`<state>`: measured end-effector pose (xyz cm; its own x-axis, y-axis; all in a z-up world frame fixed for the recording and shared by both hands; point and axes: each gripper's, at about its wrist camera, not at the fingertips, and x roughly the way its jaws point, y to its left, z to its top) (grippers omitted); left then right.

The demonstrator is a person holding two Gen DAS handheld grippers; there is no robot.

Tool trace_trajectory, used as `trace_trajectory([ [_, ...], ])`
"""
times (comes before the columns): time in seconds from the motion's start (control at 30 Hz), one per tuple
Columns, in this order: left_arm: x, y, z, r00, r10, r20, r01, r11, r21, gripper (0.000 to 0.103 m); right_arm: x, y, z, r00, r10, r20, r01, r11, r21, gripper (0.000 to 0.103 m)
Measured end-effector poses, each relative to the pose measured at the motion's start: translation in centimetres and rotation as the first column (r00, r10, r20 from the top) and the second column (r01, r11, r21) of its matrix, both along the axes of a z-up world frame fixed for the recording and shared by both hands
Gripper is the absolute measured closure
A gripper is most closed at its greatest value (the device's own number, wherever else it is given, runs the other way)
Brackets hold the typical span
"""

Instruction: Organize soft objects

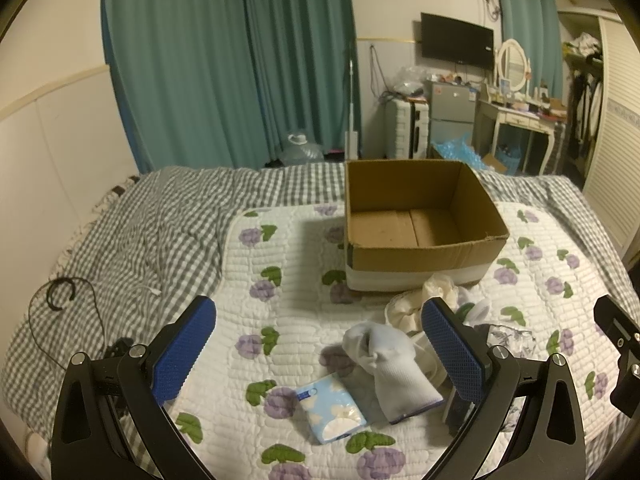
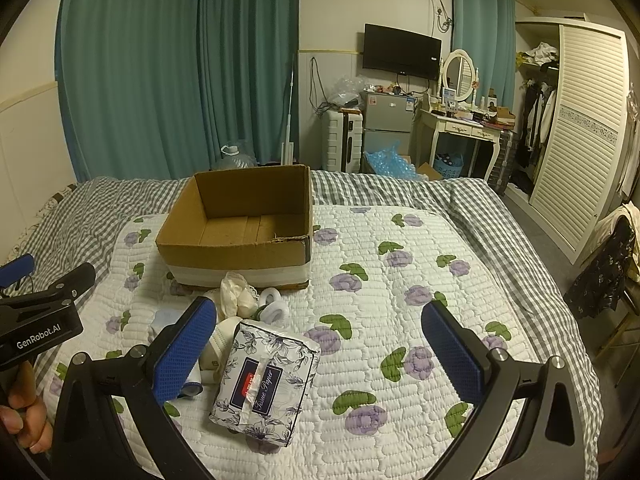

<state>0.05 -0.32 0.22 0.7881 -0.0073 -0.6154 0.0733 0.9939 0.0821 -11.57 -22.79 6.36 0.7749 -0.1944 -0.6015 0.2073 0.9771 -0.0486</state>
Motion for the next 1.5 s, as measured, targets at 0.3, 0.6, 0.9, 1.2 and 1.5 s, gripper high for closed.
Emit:
trace_trajectory([
  [0.3,0.0,0.0,0.1,1.000,-0.002,0.006,0.002,1.000,0.000,0.000,0.0,0.2,0.2,1.000,0.003,0.002,-0.003,1.000,-0.001,0.000],
  [0.6,0.0,0.0,0.2,1.000,-0.005,0.010,0.005,1.000,0.001,0.000,0.0,0.3,0.5,1.000,0.004,0.010,-0.004,1.000,-0.013,0.000],
  [0.9,0.5,1.1,-0.3,0.999,-0.040,0.006,0.040,0.999,-0.015,0.000,0.3,-0.4,-0.5,1.000,0.014,0.027,-0.013,0.999,-0.033,0.000],
  [1.2,2.8,2.4,-4.6,0.990,-0.022,-0.139,0.016,0.999,-0.043,0.000,1.7,-0.7,-4.3,0.997,0.053,-0.056,-0.054,0.999,-0.005,0.000],
  [1.5,3.4,2.3,-10.5,0.970,-0.010,-0.243,0.019,0.999,0.035,0.000,3.7,-0.8,-9.2,0.981,0.094,-0.171,-0.082,0.994,0.074,0.000],
])
